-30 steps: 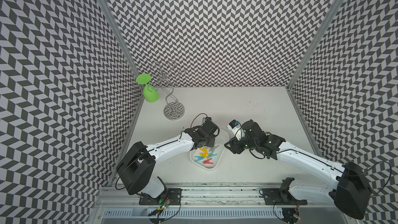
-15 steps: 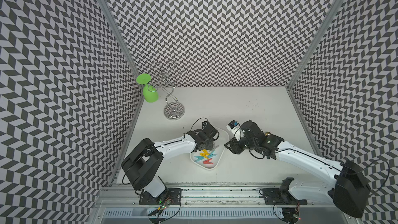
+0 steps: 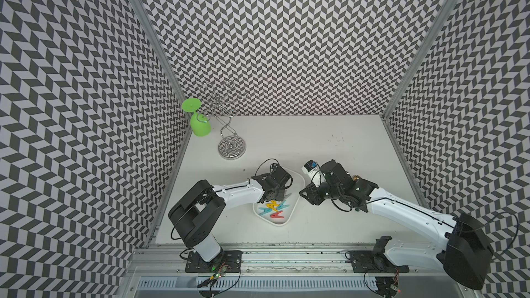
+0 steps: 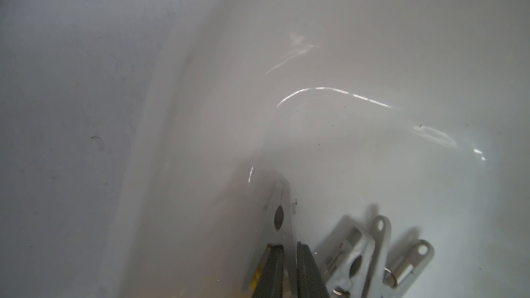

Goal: Take the clothespins out of the storage box
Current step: Pick up the clothespin from the storage box.

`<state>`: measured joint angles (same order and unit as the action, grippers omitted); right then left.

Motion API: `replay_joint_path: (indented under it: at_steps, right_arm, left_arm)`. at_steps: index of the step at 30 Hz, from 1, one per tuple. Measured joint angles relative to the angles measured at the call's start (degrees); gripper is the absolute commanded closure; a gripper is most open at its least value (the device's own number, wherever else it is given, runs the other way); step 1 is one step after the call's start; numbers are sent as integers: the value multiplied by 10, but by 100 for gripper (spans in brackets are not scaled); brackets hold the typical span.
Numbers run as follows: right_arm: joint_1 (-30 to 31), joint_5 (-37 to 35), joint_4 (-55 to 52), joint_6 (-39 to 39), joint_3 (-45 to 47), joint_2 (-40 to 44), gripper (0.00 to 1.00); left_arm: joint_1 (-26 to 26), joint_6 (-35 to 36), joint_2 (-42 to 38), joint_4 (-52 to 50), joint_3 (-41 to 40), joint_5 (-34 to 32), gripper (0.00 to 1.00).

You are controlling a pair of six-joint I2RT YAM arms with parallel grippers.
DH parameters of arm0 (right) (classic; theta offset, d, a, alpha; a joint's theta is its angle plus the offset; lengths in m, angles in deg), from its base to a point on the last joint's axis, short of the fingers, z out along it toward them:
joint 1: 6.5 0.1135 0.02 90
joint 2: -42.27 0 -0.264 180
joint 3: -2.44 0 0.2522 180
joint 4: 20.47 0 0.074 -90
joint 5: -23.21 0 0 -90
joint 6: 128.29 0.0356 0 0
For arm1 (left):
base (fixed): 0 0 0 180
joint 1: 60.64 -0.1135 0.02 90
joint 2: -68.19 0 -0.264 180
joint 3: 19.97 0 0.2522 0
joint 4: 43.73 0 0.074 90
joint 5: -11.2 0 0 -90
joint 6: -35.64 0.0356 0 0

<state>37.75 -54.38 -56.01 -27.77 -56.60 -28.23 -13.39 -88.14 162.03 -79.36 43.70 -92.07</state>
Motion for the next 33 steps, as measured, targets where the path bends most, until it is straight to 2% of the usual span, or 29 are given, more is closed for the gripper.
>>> replay_joint_path:
  at_steps: [14, 23, 28, 33]
  right_arm:
    - [0, -2, -1, 0, 0, 0, 50]
    - [0, -8, -1, 0, 0, 0, 50]
    - [0, -11, -1, 0, 0, 0, 50]
    - [0, -13, -1, 2, 0, 2, 50]
  left_arm:
    - [0, 0, -4, 3, 0, -7, 98]
    - [0, 19, -74, 4, 19, -15, 100]
    - [-2, 49, -94, 12, 70, -11, 100]
    - [-17, 83, -56, 27, 162, 12, 99]
